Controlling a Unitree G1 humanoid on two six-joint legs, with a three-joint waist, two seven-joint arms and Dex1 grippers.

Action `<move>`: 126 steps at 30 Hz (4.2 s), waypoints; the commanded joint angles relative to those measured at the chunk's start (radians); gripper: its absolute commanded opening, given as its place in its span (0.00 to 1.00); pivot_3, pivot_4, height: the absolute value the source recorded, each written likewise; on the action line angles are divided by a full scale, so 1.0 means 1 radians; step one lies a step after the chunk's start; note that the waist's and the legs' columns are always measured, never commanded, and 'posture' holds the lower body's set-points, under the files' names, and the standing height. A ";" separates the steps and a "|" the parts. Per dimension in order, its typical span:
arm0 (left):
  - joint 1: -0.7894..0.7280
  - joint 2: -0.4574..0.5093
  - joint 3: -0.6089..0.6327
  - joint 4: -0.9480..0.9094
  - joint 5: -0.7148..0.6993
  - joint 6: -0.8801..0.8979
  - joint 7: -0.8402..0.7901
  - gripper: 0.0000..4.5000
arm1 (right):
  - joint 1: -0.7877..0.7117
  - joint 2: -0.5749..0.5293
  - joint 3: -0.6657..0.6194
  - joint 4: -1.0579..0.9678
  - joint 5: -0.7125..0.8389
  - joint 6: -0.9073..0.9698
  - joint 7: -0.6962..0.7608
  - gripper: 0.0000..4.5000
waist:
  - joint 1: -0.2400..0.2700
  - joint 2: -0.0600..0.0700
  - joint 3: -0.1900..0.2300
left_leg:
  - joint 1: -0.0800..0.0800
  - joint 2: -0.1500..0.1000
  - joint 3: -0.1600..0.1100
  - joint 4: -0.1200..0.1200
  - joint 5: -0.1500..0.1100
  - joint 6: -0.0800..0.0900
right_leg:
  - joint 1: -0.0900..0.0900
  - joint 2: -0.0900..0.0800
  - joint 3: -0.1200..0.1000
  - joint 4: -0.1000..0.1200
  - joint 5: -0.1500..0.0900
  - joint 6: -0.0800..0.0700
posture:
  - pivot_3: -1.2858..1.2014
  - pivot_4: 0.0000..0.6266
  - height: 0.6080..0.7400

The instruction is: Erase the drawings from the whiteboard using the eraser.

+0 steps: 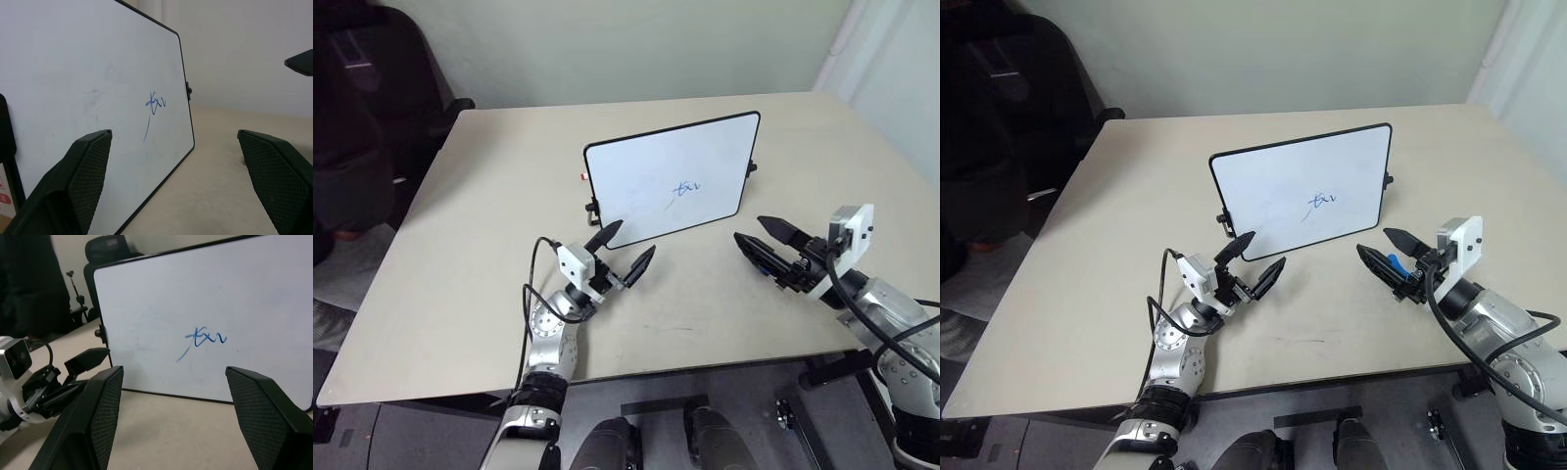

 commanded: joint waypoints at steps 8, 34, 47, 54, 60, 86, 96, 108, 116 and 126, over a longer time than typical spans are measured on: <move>0.003 -0.012 -0.005 0.016 -0.010 -0.007 -0.015 1.00 | -0.022 -0.023 -0.034 -0.035 0.018 -0.003 -0.019 0.78 | 0.000 0.000 0.000 | 0.000 0.000 0.000 0.000 0.000 0.000 | 0.000 0.000 0.000 0.000 0.000 0.000 | 0.52 0.24 0.90; -0.020 -0.021 0.010 0.063 0.003 -0.040 0.001 1.00 | -0.168 -0.178 0.166 0.264 -0.239 0.221 0.009 0.99 | 0.006 0.001 -0.001 | 0.001 0.000 0.000 0.000 0.002 0.001 | 0.002 -0.001 0.000 0.000 0.000 0.007 | 0.52 0.24 0.90; 0.000 -0.011 0.014 0.030 0.001 -0.035 0.017 1.00 | -0.275 -0.143 0.221 0.450 -0.324 0.257 0.034 0.99 | 0.005 0.002 -0.001 | 0.001 0.000 0.000 -0.001 0.001 0.001 | 0.001 -0.001 0.000 0.000 0.002 0.001 | 0.52 0.24 0.90; 0.013 -0.006 0.011 0.009 -0.001 -0.032 0.022 1.00 | -0.291 -0.154 0.215 0.485 -0.363 0.241 0.054 0.99 | 0.003 0.002 -0.001 | 0.001 0.000 0.000 -0.001 0.000 0.001 | 0.000 -0.001 0.000 0.000 0.001 0.000 | 0.52 0.24 0.90; 0.020 -0.006 0.007 -0.003 -0.003 -0.025 0.021 1.00 | -0.278 -0.170 0.234 0.481 -0.389 0.252 0.085 0.90 | 0.003 0.002 -0.001 | 0.001 0.000 0.000 -0.001 0.000 0.000 | 0.000 -0.001 -0.001 0.000 0.000 -0.001 | 0.52 0.24 0.90; 0.027 -0.002 0.008 -0.014 -0.009 -0.005 0.018 1.00 | -0.493 0.022 0.305 0.232 -0.347 0.326 0.050 0.10 | -0.004 0.002 -0.001 | 0.001 0.000 0.000 -0.001 -0.001 0.000 | -0.001 0.000 -0.001 0.001 -0.002 -0.001 | 0.52 0.24 0.90; 0.014 0.006 0.018 0.000 -0.006 -0.015 0.025 1.00 | -0.707 0.188 0.355 0.519 -0.512 0.182 -0.086 0.10 | -0.001 0.002 -0.001 | 0.001 0.001 0.000 -0.001 0.000 0.000 | -0.007 0.000 -0.001 0.002 -0.001 -0.002 | 0.52 0.24 0.90; 0.025 0.010 0.022 -0.016 -0.005 -0.016 0.030 1.00 | -0.672 0.193 0.450 0.626 -0.634 0.178 -0.080 0.10 | -0.012 0.001 -0.001 | -0.001 0.001 0.000 -0.001 0.001 -0.002 | -0.008 0.000 -0.001 0.002 0.002 -0.006 | 0.52 0.24 0.90; 0.029 0.005 0.020 -0.019 -0.003 -0.017 0.030 1.00 | -0.657 0.193 0.425 0.591 -0.631 0.160 -0.039 0.10 | -0.013 0.001 -0.001 | -0.004 0.001 0.000 -0.001 0.002 -0.004 | -0.008 0.000 -0.001 0.003 0.003 -0.006 | 0.52 0.24 0.90; 0.031 0.004 0.020 -0.023 -0.002 -0.015 0.031 1.00 | -0.759 0.223 0.321 0.580 -0.595 0.165 -0.067 0.10 | -0.019 0.001 0.000 | -0.008 0.001 0.000 -0.001 0.004 -0.005 | -0.012 0.001 0.000 0.003 0.005 -0.008 | 0.52 0.24 0.90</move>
